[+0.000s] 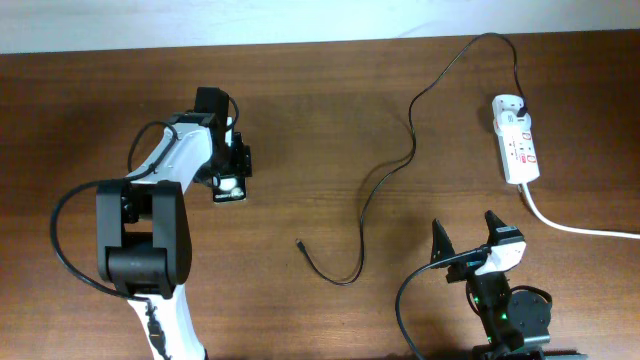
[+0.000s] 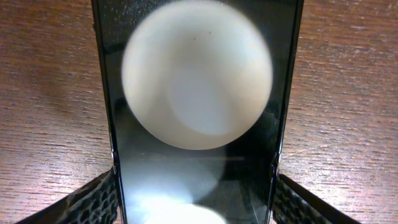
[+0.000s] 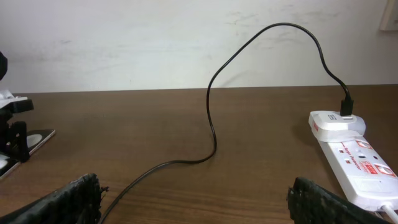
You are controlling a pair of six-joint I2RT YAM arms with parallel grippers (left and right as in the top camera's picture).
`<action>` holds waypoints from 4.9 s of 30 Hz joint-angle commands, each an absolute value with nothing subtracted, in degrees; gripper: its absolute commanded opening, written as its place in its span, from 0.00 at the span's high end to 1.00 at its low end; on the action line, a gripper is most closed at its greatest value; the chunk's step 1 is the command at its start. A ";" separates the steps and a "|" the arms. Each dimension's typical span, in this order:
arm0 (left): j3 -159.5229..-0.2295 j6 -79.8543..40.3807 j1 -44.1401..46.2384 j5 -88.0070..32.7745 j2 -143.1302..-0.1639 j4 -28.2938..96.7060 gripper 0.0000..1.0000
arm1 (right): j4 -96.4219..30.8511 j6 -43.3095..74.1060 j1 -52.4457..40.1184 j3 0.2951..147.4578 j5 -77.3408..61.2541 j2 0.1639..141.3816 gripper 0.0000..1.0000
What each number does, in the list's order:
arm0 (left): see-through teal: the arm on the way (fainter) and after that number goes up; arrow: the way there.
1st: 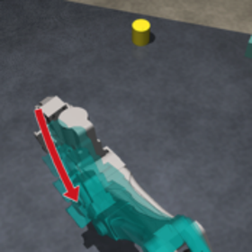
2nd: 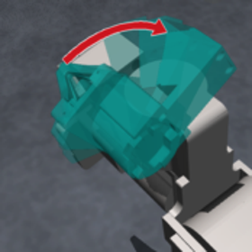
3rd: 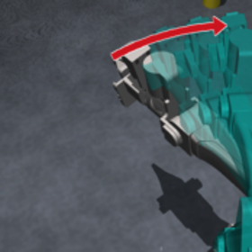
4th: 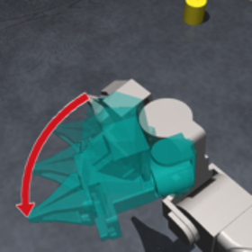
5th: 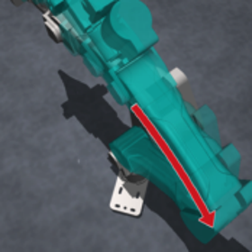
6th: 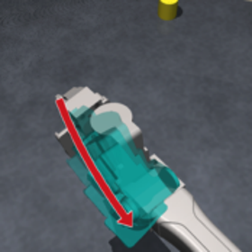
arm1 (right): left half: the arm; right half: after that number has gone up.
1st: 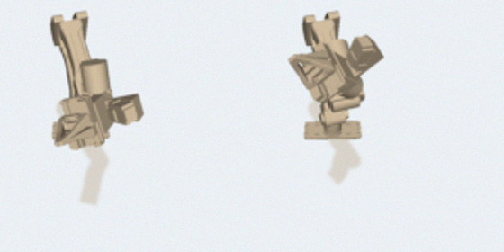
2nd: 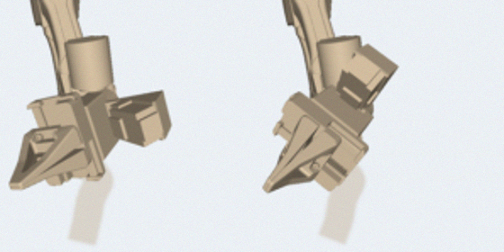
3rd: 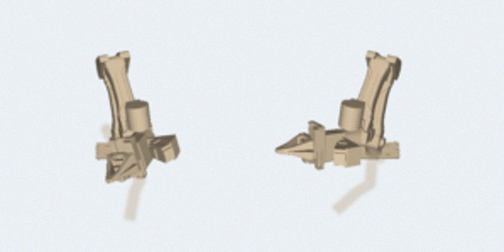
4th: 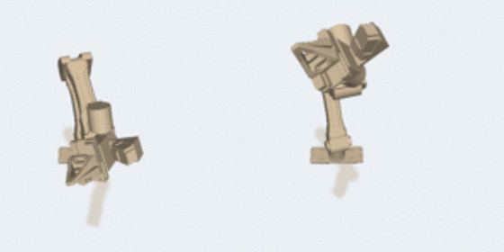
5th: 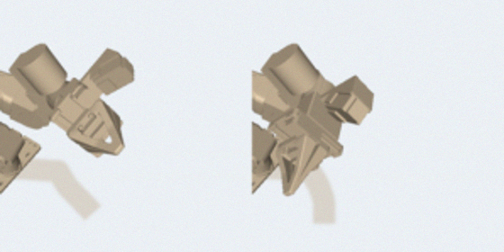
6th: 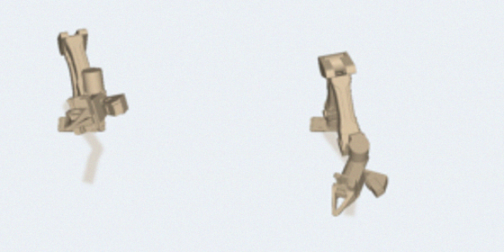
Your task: Plug charger to phone and switch on socket
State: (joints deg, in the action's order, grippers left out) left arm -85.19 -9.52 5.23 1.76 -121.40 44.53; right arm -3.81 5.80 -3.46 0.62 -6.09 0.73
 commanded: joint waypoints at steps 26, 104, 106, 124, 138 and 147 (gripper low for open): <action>-84.40 -12.01 15.99 -6.17 -122.96 57.47 0.32 | -4.12 5.80 -3.36 0.32 -5.78 0.21 0.01; -74.83 -14.26 21.19 0.86 -120.31 39.90 0.23 | -4.12 5.80 -3.36 0.32 -5.78 0.21 0.01; -74.83 -14.24 20.34 0.91 -120.31 39.88 0.21 | -4.12 5.80 -3.36 0.32 -5.78 0.21 0.01; -74.83 -16.45 19.79 -1.32 -120.31 40.97 0.01 | -4.12 5.80 -3.36 0.32 -5.78 0.21 0.01; -74.06 -22.94 20.21 0.23 -120.31 40.88 0.08 | -4.12 5.80 -3.36 0.32 -5.78 0.21 0.01; -74.02 -22.87 20.25 1.78 -120.31 41.01 0.01 | -4.12 5.80 -3.36 0.32 -5.78 0.21 0.01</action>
State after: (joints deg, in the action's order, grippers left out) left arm -76.90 -22.15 20.21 3.73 -116.46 41.12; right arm -3.81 5.82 -3.46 0.62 -6.09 0.73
